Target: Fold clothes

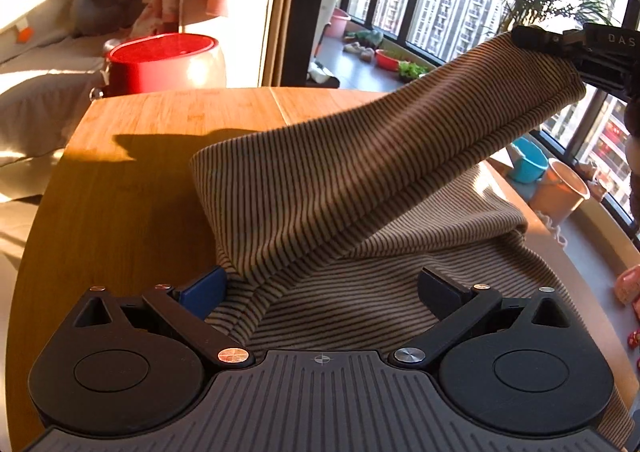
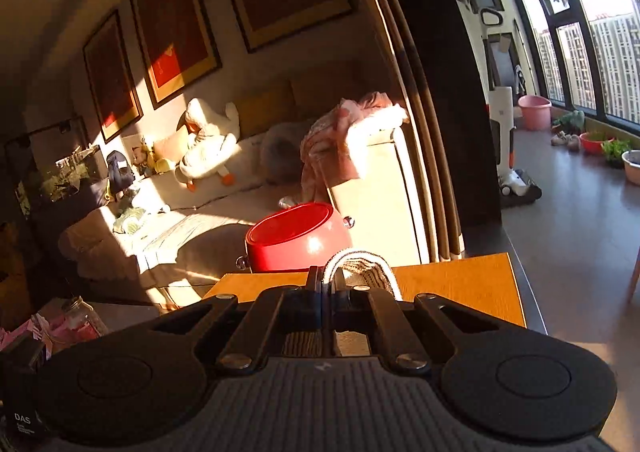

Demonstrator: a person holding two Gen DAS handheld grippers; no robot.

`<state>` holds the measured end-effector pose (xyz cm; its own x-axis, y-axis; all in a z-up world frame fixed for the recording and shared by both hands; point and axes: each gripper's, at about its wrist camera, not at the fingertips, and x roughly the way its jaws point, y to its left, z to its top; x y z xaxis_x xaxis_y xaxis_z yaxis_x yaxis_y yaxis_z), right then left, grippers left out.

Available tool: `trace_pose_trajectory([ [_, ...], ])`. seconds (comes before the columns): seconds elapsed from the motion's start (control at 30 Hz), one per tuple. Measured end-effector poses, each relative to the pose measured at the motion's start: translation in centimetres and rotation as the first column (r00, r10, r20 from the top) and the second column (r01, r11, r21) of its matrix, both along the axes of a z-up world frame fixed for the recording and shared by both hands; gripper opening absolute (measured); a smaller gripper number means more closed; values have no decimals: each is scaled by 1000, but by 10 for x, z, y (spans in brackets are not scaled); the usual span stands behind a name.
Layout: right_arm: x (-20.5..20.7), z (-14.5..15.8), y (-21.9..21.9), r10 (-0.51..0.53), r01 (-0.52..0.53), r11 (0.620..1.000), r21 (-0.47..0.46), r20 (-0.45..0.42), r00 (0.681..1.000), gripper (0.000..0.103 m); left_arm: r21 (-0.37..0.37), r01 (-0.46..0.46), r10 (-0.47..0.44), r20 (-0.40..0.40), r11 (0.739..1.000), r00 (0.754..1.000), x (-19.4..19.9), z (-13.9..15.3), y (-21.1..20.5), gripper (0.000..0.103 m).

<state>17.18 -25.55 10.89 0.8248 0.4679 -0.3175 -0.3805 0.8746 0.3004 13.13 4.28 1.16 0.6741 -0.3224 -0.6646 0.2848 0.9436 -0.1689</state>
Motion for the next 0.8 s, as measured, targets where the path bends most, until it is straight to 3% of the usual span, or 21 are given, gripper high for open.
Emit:
trace_pose_trajectory([
  [0.03, 2, -3, -3, -16, 16, 1000, -6, -4, 1000, 4, -5, -7, 7, 12, 1000, 1000, 0, 2, 0, 103],
  [0.2, 12, -85, -10, -165, 129, 958, -258, -123, 978, 6, -31, -40, 42, 69, 999, 997, 0, 13, 2, 103],
  [0.23, 14, -100, -12, -182, 131, 946, -297, -151, 972, 8, -34, -30, 33, 76, 999, 997, 0, 15, 0, 103],
  [0.27, 16, -115, -14, -199, 131, 933, -334, -177, 964, 18, -34, -22, 25, 82, 999, 996, 2, 17, -2, 103],
  [0.37, 7, -102, -22, -228, 176, 938, -297, -148, 962, 28, -27, 2, 0, 91, 1000, 996, 9, 17, -10, 103],
  [0.43, -3, -79, -14, -228, 198, 935, -294, -72, 971, 34, -18, 13, -11, 93, 1000, 996, 17, 12, -15, 103],
  [0.5, -12, -64, -9, -165, 149, 965, -217, -60, 984, 38, -4, 12, -12, 94, 1000, 996, 26, 3, -19, 103],
  [0.57, -14, -68, -8, -87, 78, 995, -68, -150, 985, 38, 18, 5, -7, 99, 1000, 995, 33, -9, -19, 103],
  [0.63, -11, -90, 2, -54, 46, 998, -40, -247, 967, 38, 50, -4, -1, 108, 999, 994, 37, -23, -18, 103],
  [0.7, -11, -115, 14, -76, 46, 991, -124, -250, 965, 38, 72, -11, 2, 124, 997, 992, 36, -29, -16, 103],
  [0.73, -14, -119, 19, -67, 33, 984, -177, -192, 979, 38, 68, -12, 3, 122, 998, 993, 36, -29, -14, 103],
  [0.8, -9, -117, 21, -66, 25, 976, -218, -179, 982, 38, 64, -15, 8, 115, 998, 993, 38, -31, -10, 103],
])
